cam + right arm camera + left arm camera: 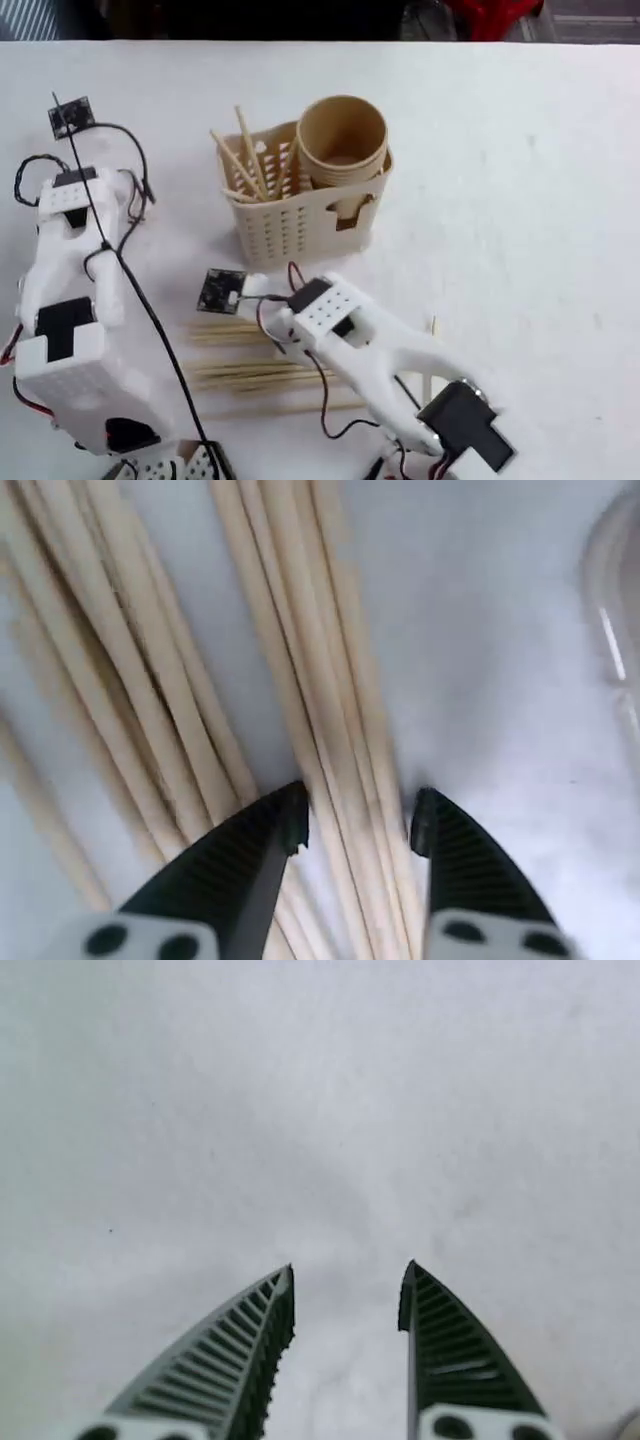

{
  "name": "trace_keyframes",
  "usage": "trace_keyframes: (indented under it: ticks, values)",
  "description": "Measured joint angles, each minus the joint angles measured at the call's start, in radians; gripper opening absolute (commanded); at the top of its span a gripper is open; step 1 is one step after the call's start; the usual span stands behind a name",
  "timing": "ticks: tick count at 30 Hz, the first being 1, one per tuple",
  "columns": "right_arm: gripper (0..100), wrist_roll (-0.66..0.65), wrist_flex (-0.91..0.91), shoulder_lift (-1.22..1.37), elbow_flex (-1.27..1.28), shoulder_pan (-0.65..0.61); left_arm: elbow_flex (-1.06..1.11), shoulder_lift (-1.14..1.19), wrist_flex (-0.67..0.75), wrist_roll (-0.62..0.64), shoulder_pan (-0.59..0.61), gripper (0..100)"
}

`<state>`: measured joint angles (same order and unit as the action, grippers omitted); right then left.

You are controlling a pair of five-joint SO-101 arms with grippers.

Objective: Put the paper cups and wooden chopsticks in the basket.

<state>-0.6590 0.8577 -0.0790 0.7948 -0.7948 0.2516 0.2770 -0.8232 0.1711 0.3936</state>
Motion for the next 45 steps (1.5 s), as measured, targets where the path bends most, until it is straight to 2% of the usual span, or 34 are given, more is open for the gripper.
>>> trace_keyframes:
  ticks: [4,9,19,26,31,41,45]
  values:
    - [4.6,0.000,-0.003,-0.002,-0.011,0.037,0.000,0.000,0.000,0.000,0.000,18]
    - [1.9,0.000,-0.003,-0.058,-0.012,0.092,0.000,0.000,0.000,0.000,0.000,18]
    - [2.2,0.000,0.061,-0.120,-0.012,0.115,0.000,0.000,0.000,0.000,0.000,18]
    - [11.8,0.000,0.068,-0.120,0.008,0.101,0.000,0.000,0.000,0.000,0.000,18]
    - [11.8,0.000,0.068,-0.121,0.015,0.049,0.000,0.000,0.000,0.000,0.000,18]
    - [11.9,0.000,0.110,-0.120,-0.074,0.052,0.000,0.000,0.000,0.000,0.000,18]
    - [12.2,0.014,0.060,-0.120,-0.074,0.052,0.000,0.000,0.000,0.000,0.000,18]
